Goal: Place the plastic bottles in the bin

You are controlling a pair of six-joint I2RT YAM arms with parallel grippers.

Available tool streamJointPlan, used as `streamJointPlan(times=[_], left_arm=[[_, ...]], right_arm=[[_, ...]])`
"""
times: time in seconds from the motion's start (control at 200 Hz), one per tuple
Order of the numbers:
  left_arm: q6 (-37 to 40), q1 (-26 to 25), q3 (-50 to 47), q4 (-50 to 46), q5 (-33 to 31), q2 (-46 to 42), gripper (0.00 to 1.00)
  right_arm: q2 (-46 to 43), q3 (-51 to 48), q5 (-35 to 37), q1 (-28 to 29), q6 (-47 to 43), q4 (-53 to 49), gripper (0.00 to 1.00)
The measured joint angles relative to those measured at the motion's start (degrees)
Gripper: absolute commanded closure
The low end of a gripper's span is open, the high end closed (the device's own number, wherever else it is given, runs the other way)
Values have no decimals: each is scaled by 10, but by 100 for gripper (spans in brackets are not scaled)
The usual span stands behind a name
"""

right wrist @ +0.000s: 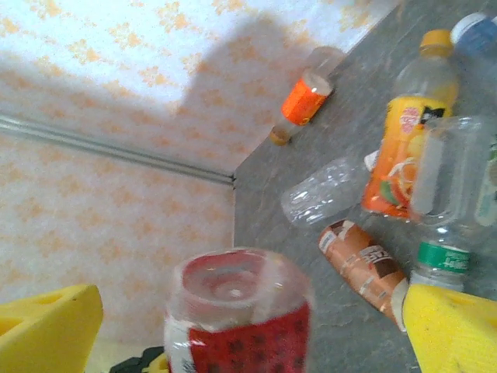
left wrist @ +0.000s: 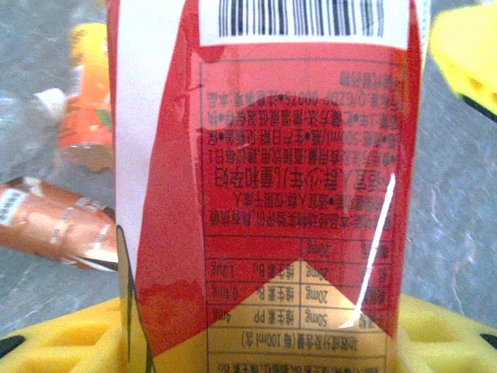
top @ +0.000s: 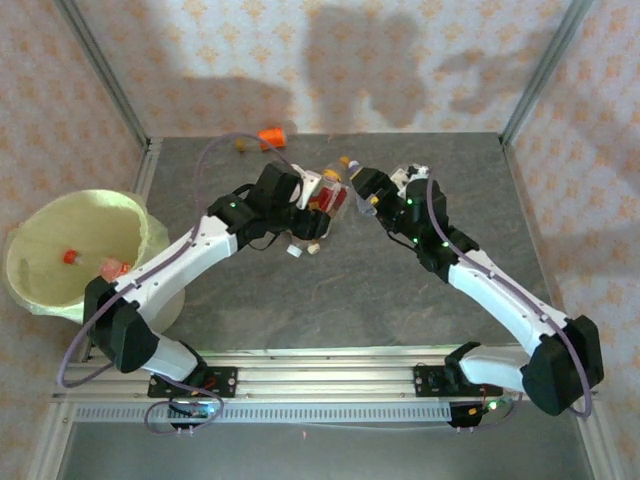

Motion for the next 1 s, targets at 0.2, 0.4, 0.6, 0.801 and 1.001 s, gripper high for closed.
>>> streamJointPlan(times=[0.2, 0.4, 0.6, 0.801, 1.001], left_arm=[[-32, 15, -24, 26, -73, -50, 50], [-55, 18, -29, 41, -131, -89, 50], [-75, 45, -16, 22, -196, -117, 51], [-73, 53, 27, -16, -274, -142, 51], [-62, 82, 81, -65, -376, -161, 53]], right_arm=[[-28, 0, 45, 0, -50, -65, 1], [-42, 0, 71, 0, -86, -94, 1], [-43, 0, 81, 0, -104, -101, 1], [-42, 0, 85, 0, -117, -102, 1], [-42, 0, 85, 0, -128, -102, 1]])
